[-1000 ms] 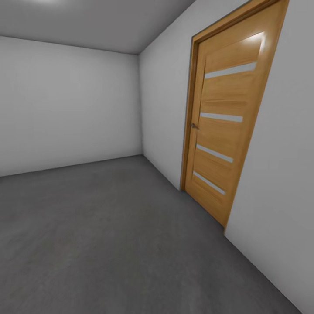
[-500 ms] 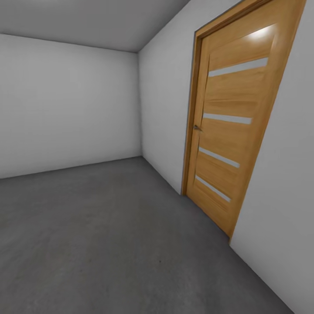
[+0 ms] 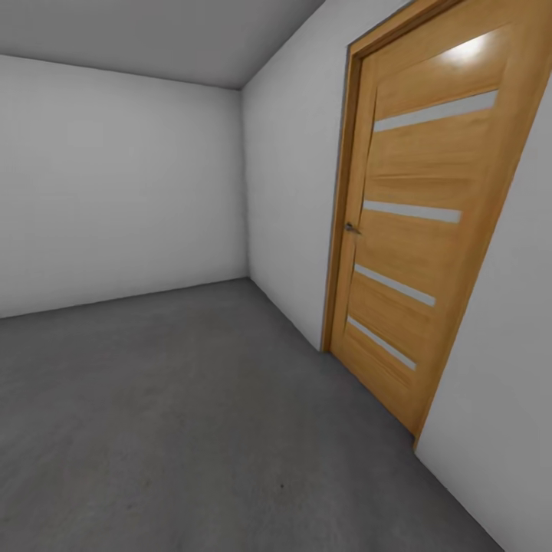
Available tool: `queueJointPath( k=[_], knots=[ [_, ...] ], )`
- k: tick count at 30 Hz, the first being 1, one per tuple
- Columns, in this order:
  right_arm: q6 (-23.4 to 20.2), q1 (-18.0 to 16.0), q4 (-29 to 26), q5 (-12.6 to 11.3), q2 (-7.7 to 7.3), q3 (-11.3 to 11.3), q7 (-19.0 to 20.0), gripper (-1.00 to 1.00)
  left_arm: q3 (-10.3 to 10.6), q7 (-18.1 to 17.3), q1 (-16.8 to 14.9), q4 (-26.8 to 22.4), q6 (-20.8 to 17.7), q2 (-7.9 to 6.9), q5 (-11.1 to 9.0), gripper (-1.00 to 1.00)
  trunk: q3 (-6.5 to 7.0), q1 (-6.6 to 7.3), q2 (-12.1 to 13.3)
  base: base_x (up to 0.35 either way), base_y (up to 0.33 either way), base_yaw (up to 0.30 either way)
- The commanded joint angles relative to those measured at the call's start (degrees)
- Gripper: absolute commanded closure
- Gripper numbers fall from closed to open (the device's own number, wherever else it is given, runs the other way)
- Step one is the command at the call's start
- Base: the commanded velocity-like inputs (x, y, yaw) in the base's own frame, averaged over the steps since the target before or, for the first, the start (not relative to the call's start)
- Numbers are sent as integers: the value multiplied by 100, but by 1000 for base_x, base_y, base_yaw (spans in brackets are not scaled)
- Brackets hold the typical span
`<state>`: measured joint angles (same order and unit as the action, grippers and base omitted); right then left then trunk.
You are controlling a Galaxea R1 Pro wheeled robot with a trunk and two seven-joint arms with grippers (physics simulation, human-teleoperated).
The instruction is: Move the two storage containers from the living room to the garage. In the garage, place one container on the floor and stack the other container on top of it (either order is fine).
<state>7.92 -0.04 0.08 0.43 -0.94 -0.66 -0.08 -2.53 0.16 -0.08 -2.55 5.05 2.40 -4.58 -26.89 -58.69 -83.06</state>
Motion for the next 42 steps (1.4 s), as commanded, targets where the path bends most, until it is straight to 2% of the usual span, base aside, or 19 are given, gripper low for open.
queueJointPath(
  k=[1, 8, 22, 42],
  knots=[
    [24, 1, 1, 0, -5, -5, -1, -100, -20, 2, -1, 0, 14, 2, -43, -100, -4, -3, -2, 321, 0, 0],
    [33, 3, 1, -13, 2, 3, -1, -100, -20, 2, -1, 0, 14, 1, -43, -100, -4, -3, -2, 321, 0, -36],
    [70, 1, 1, -8, 6, -3, -1, -100, -20, 7, -1, 0, 14, -1, -43, -100, -4, -3, -2, 321, 20, -228],
    [70, 1, 1, -8, 6, -5, -1, -100, -22, 6, -1, 0, 14, -3, -43, -100, -4, -3, -2, 313, 180, -243]
  ],
)
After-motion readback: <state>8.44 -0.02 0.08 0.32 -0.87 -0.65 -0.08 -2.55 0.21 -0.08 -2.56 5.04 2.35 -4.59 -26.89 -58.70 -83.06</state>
